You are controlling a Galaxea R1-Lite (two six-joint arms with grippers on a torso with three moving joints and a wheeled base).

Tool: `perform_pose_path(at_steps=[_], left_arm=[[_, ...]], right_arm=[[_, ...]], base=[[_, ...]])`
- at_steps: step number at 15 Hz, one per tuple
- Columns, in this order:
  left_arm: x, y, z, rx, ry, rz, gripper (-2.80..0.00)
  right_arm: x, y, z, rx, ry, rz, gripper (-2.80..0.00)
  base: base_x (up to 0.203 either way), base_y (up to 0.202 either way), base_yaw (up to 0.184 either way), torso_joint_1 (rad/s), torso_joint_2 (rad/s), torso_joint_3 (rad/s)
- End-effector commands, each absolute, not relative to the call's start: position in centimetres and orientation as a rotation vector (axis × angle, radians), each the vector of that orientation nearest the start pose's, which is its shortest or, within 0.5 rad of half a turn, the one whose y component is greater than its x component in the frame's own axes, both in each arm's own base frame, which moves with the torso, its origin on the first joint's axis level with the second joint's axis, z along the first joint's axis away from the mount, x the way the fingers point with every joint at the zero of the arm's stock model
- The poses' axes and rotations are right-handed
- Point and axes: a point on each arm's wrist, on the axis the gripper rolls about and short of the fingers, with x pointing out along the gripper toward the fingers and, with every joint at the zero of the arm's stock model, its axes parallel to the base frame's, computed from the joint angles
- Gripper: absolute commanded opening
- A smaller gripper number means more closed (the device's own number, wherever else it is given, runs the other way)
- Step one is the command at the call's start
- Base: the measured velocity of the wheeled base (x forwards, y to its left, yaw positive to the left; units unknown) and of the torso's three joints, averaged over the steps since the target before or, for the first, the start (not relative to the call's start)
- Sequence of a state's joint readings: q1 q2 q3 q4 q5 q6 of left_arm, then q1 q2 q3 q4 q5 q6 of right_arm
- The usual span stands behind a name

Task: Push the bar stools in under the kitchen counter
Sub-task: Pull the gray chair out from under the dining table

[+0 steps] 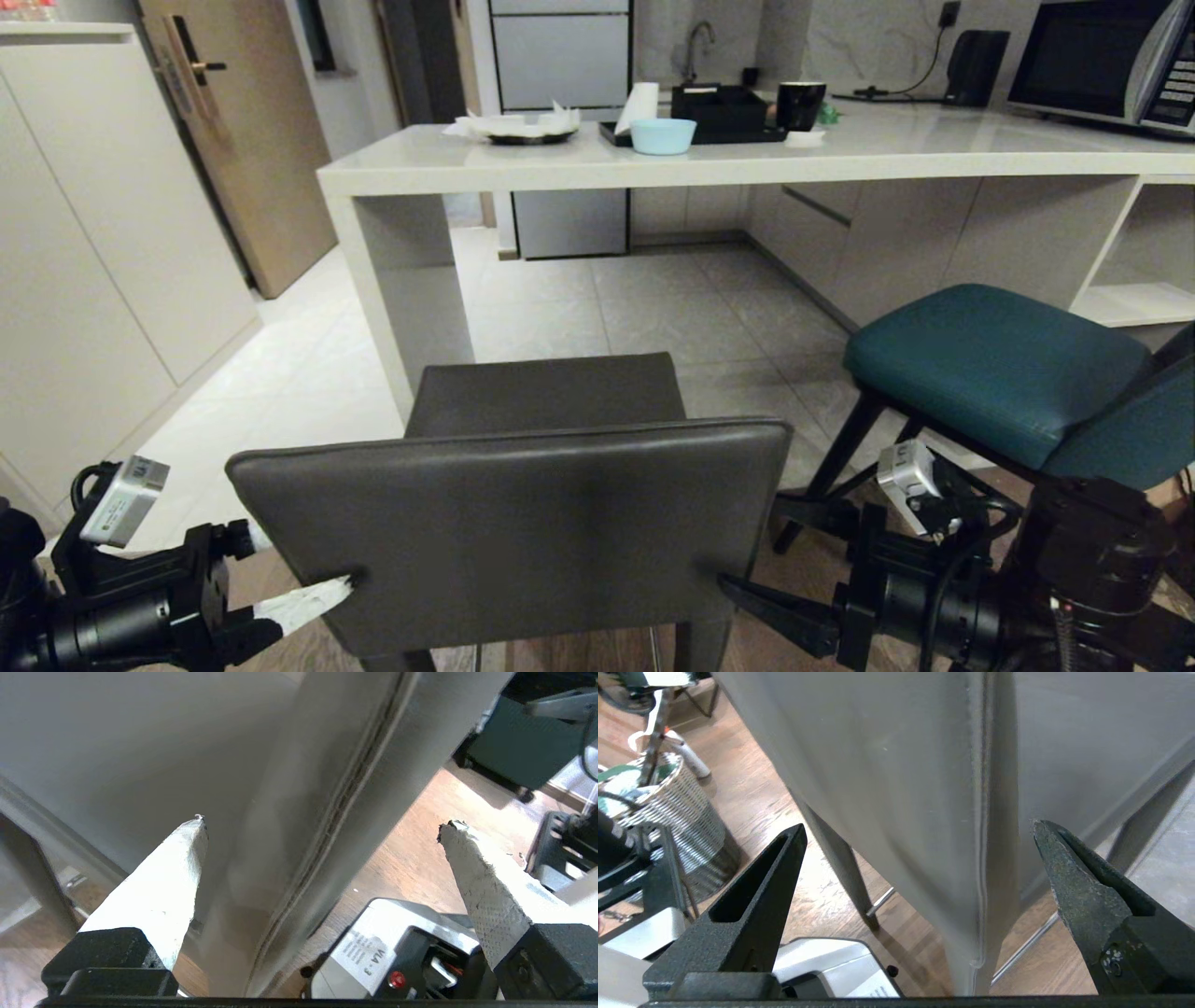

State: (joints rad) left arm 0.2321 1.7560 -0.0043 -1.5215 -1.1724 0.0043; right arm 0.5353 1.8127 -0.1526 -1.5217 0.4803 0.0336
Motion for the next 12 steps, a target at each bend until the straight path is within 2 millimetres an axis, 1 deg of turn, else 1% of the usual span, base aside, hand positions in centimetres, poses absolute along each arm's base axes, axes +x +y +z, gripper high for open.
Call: perform_pose_path(at_steps=[1,7,12], left_arm=[[18.29,2.21,9.21,-0.138,0.164,-0.943,0.0],[17.78,2.06,9.44,-0.125,0.154,-0.945,0.0],[17.93,2.15,9.36,-0.125,0.155,-0.941,0.0]], right_arm=[[19.03,12.52,10.06,0.027,0.141,1.012,0.0],[18.7,12.3,9.87,0.026,0.155,0.996,0.0],[18.6,12.24,9.77,0.026,0.162,0.996,0.0]], base=[[0.0,0.0,0.0,0.0,0.0,0.0],[0.0,0.0,0.0,0.0,0.0,0.0],[0.0,0.0,0.0,0.0,0.0,0.0]])
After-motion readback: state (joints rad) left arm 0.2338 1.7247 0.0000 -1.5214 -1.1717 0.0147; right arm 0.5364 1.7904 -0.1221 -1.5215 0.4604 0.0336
